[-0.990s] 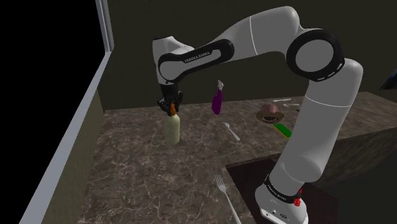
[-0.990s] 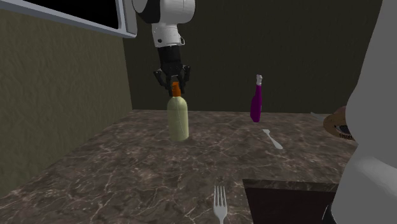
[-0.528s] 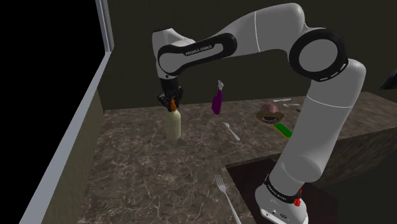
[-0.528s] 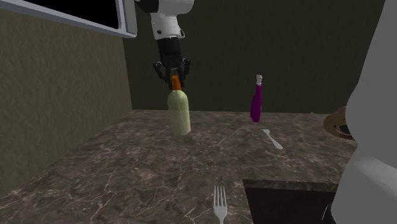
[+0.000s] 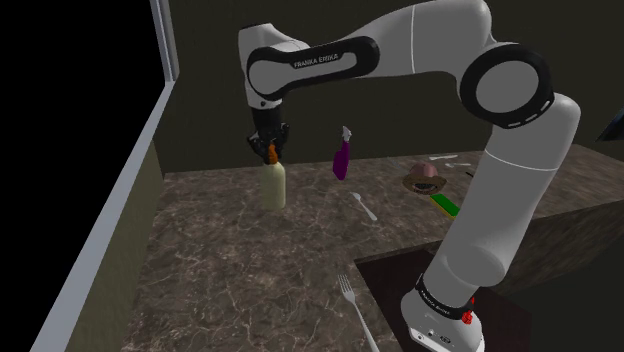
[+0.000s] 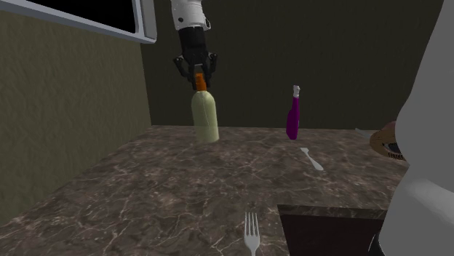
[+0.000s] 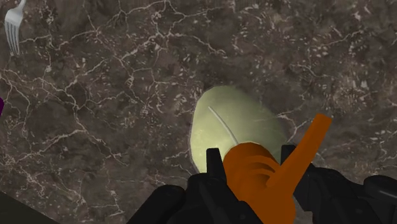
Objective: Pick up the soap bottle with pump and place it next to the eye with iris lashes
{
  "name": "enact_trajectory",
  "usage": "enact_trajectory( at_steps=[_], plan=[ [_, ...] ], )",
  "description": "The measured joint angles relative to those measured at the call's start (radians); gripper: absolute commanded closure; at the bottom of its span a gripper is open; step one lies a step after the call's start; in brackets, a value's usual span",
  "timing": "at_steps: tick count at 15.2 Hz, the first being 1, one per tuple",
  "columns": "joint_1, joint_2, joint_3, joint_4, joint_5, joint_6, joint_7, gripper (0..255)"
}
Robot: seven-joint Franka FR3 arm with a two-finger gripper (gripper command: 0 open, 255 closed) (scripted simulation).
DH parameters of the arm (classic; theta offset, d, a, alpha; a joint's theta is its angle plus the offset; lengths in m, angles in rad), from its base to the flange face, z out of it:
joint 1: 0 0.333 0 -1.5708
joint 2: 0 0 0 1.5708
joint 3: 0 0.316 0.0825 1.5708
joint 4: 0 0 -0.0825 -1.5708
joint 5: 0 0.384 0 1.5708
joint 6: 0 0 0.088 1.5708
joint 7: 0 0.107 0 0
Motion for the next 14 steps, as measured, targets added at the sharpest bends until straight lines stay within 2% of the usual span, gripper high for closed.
enact_trajectory(
  at_steps=[14],
  plan=[
    [0.002,0.0,0.001,0.189,0.003,-0.188,-0.021,255]
  ],
)
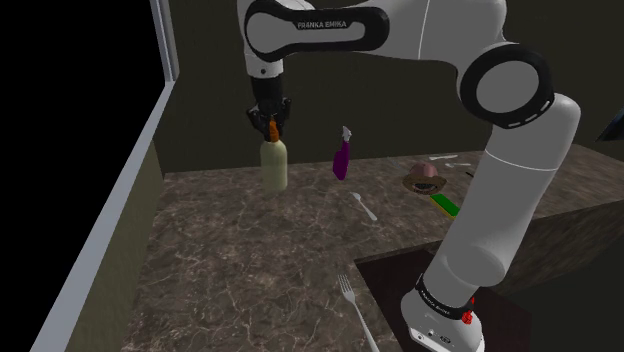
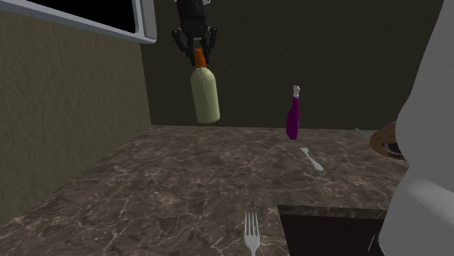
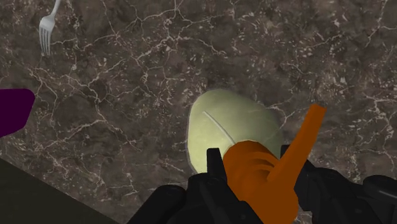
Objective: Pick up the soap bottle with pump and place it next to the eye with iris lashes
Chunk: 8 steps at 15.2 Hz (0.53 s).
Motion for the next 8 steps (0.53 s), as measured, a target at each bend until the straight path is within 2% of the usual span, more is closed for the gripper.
enact_trajectory(
  at_steps=[8],
  plan=[
    [0.005,0.018,0.003,0.134,-0.004,-0.116,-0.007,255]
  ],
)
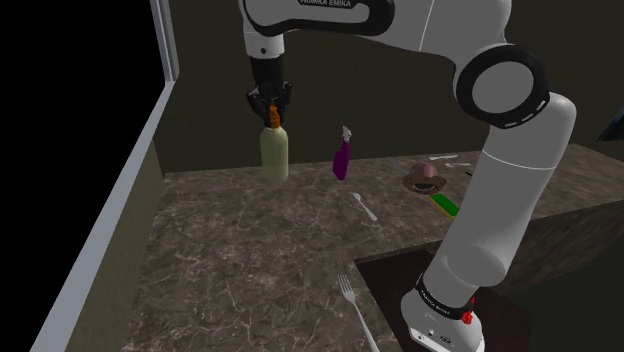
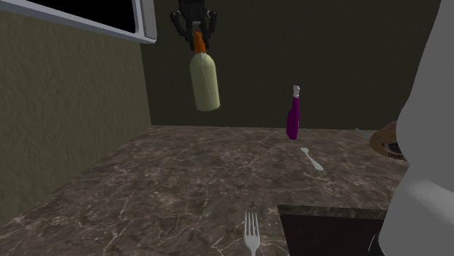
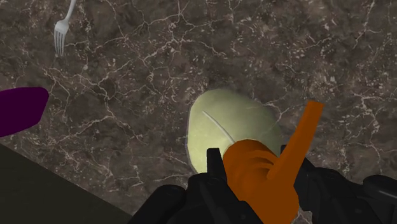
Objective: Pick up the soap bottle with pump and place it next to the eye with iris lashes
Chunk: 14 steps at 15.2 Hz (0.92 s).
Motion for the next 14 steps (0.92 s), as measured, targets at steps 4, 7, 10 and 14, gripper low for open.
enact_trajectory(
  at_steps=[4,7,10,14],
  plan=[
    [0.004,0.018,0.002,0.076,-0.004,-0.058,-0.002,255],
    [0.008,0.031,0.003,0.134,-0.008,-0.104,-0.004,255],
    [0.012,0.052,0.005,0.202,-0.013,-0.152,-0.006,255],
    [0.021,0.096,0.006,0.324,-0.025,-0.231,-0.011,255]
  ],
)
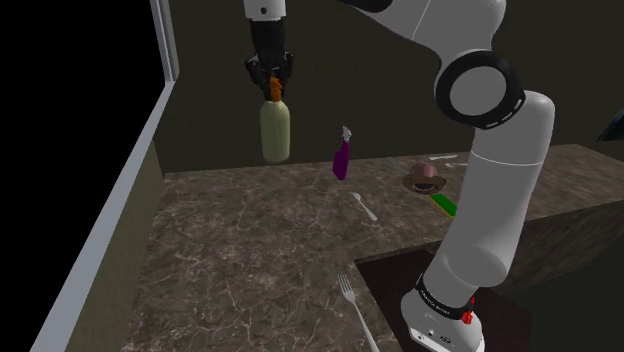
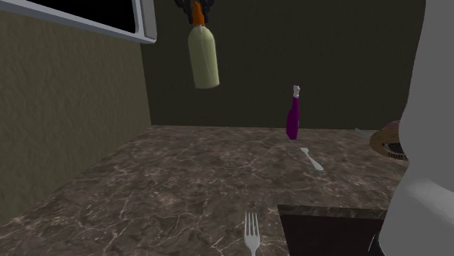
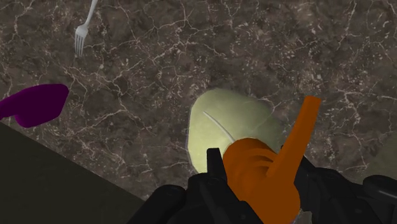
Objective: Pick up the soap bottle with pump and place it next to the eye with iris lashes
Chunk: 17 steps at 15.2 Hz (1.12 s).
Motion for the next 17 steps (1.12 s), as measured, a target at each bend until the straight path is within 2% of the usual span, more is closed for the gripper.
enact_trajectory(
  at_steps=[5,9,12,15,17],
  plan=[
    [0.016,0.059,0.002,0.16,-0.018,-0.102,-0.005,255],
    [0.042,0.142,0.002,0.346,-0.044,-0.206,-0.012,255],
    [-0.004,0.076,-0.008,0.261,-0.03,-0.182,-0.054,255],
    [-0.071,-0.053,-0.03,0.068,-0.001,-0.108,-0.116,255],
    [-0.108,-0.113,-0.053,-0.01,0.008,-0.083,-0.167,255]
  ],
)
